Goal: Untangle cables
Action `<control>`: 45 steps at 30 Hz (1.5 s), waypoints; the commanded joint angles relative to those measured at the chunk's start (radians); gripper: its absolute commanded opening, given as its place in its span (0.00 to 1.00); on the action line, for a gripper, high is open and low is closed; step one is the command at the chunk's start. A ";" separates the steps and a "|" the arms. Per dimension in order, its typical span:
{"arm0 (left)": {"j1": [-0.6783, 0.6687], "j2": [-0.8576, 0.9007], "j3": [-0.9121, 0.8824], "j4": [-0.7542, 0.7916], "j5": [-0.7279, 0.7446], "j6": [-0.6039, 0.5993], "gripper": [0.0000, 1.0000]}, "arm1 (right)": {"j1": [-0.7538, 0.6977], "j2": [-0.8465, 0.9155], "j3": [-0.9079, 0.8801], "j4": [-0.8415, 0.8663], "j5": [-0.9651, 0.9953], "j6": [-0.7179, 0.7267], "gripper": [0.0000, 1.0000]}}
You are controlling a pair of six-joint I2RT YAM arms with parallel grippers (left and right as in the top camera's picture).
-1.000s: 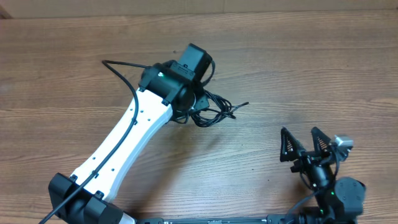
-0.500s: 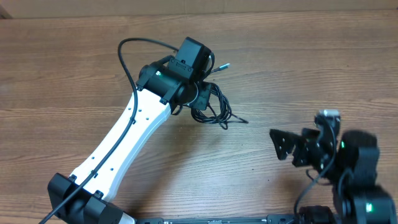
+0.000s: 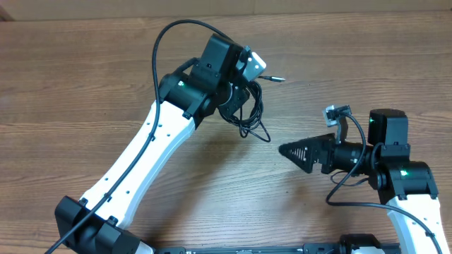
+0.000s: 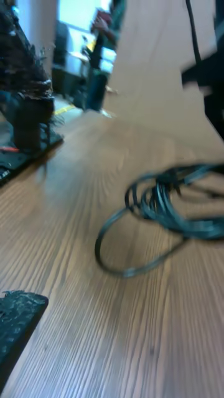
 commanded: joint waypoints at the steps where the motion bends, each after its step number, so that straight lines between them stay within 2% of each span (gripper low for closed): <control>1: -0.018 -0.016 0.029 0.024 0.005 0.029 0.04 | -0.002 -0.006 0.028 0.008 -0.105 -0.090 0.95; 6: -0.043 -0.015 0.029 0.026 0.005 0.030 0.04 | 0.002 -0.006 0.028 0.011 -0.098 -0.129 0.93; 11: -0.045 -0.015 0.029 0.023 0.007 -0.029 0.04 | 0.008 -0.006 0.028 0.018 -0.099 -0.130 0.81; 14: -0.048 -0.015 0.029 0.020 0.008 -0.135 0.04 | 0.050 -0.006 0.028 0.053 -0.092 -0.202 0.79; 16: -0.048 -0.015 0.029 -0.015 0.019 -0.291 0.04 | 0.095 -0.006 0.028 0.082 0.023 -0.211 0.77; 17: -0.048 -0.015 0.029 -0.029 0.026 -0.323 0.04 | 0.107 -0.006 0.028 0.085 0.057 -0.211 0.77; 21: -0.048 -0.015 0.029 -0.064 0.032 -0.348 0.04 | 0.132 -0.006 0.028 0.099 0.138 -0.211 0.75; 26: -0.048 -0.015 0.029 -0.091 0.032 -0.380 0.04 | 0.132 -0.003 0.028 0.129 0.138 -0.212 0.72; 32: -0.048 -0.015 0.029 -0.106 0.021 -0.625 0.04 | 0.132 0.019 0.027 0.132 0.138 -0.212 0.67; 34: -0.048 -0.015 0.029 -0.108 -0.073 -0.751 0.04 | 0.132 0.027 0.027 0.132 0.138 -0.211 0.66; 36: -0.048 -0.015 0.029 -0.116 -0.154 -0.827 0.04 | 0.132 0.030 0.027 0.132 0.138 -0.212 0.65; 38: -0.048 -0.015 0.029 -0.121 -0.175 -0.893 0.04 | 0.132 0.030 0.027 0.133 0.138 -0.212 0.65; 42: -0.048 -0.015 0.029 -0.125 -0.173 -0.948 0.04 | 0.132 0.030 0.027 0.140 0.140 -0.285 0.64; 45: -0.048 -0.015 0.029 -0.142 -0.156 -0.977 0.04 | 0.132 0.031 0.027 0.150 0.209 -0.330 0.59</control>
